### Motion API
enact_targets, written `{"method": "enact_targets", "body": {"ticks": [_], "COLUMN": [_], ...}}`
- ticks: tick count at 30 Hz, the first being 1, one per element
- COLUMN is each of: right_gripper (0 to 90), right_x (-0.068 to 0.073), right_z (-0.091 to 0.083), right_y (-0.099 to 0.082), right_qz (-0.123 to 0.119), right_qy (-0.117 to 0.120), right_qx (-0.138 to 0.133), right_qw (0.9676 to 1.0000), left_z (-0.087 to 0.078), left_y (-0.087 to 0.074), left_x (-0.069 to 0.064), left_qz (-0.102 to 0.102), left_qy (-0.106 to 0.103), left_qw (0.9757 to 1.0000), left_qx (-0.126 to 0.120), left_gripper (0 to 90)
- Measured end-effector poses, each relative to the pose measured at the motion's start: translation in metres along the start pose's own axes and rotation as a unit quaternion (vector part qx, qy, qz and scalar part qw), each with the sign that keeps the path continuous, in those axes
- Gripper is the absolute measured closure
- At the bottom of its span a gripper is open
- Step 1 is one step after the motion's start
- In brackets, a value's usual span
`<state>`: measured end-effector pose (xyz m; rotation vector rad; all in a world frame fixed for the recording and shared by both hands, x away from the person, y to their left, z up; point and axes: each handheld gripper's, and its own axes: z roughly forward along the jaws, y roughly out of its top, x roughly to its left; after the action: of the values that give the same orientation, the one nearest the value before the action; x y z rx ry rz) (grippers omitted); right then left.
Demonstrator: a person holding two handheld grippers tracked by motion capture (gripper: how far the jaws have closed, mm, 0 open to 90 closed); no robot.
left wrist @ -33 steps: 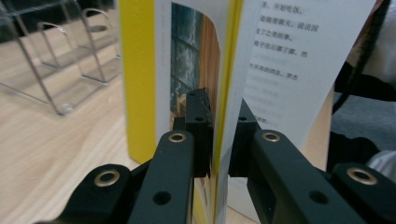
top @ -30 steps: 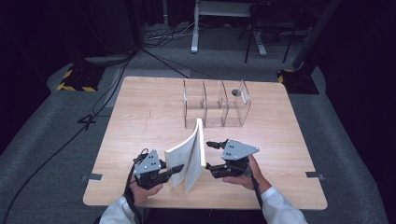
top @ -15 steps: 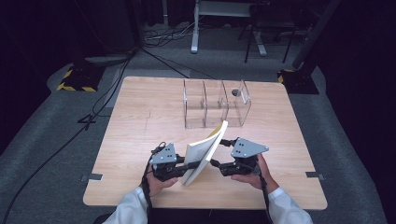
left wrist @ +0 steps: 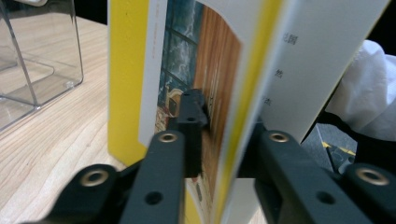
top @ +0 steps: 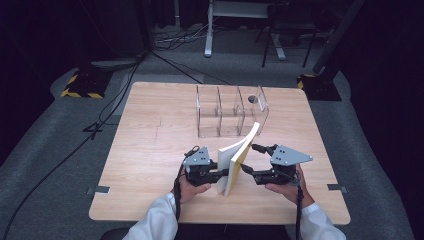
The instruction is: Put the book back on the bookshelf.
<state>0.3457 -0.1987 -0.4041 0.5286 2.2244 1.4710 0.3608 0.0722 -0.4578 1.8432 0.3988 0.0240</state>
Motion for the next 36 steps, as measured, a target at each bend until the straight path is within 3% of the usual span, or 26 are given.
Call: {"method": "enact_targets", "body": {"ticks": [7,9,11,13,17,19,23,25,27,33,36], "right_gripper": [28.9,29.0,29.1,29.7,29.7,29.8,29.4,28.8,28.1,28.8,28.6], "right_x": [0.007,0.009,0.009,0.009,0.014,0.017,0.019,0.020,0.020,0.015,0.008], "right_z": [0.002,0.003,0.004,0.004,0.008,0.010,0.014,0.015,0.015,0.013,0.008], "right_y": [-0.010,-0.011,-0.012,-0.013,-0.013,-0.013,-0.013,-0.013,-0.014,-0.018,-0.023], "right_qz": [-0.005,-0.007,-0.007,-0.005,-0.017,-0.021,-0.013,-0.009,-0.007,-0.011,-0.011], "right_qy": [-0.002,-0.003,-0.003,-0.003,-0.012,-0.020,-0.027,-0.029,-0.030,-0.045,-0.050], "right_qx": [-0.006,-0.003,-0.003,-0.005,-0.002,0.001,0.002,0.001,0.001,0.006,0.009], "right_qw": [1.0000,1.0000,1.0000,1.0000,0.9998,0.9996,0.9996,0.9995,0.9995,0.9989,0.9987], "left_z": [-0.014,-0.017,-0.018,-0.017,-0.006,0.000,0.012,0.012,0.009,0.000,-0.012], "left_y": [-0.004,-0.007,-0.008,-0.009,-0.007,-0.007,-0.007,-0.007,-0.007,-0.006,-0.008], "left_x": [-0.008,-0.013,-0.016,-0.023,-0.034,-0.039,-0.046,-0.043,-0.038,-0.035,-0.031], "left_qz": [0.018,0.022,0.025,0.033,0.044,0.046,0.056,0.055,0.052,0.064,0.068], "left_qy": [0.007,0.018,0.010,-0.003,0.022,0.042,0.093,0.116,0.114,0.103,0.081], "left_qw": [0.9985,0.9976,0.9974,0.9970,0.9964,0.9954,0.9903,0.9882,0.9889,0.9883,0.9896], "left_qx": [0.051,0.063,0.067,0.070,0.069,0.072,0.086,0.082,0.079,0.092,0.097], "left_gripper": [50.1,43.2,39.1,29.4,22.9,23.2,28.0,40.2,55.9,67.8,71.3]}}
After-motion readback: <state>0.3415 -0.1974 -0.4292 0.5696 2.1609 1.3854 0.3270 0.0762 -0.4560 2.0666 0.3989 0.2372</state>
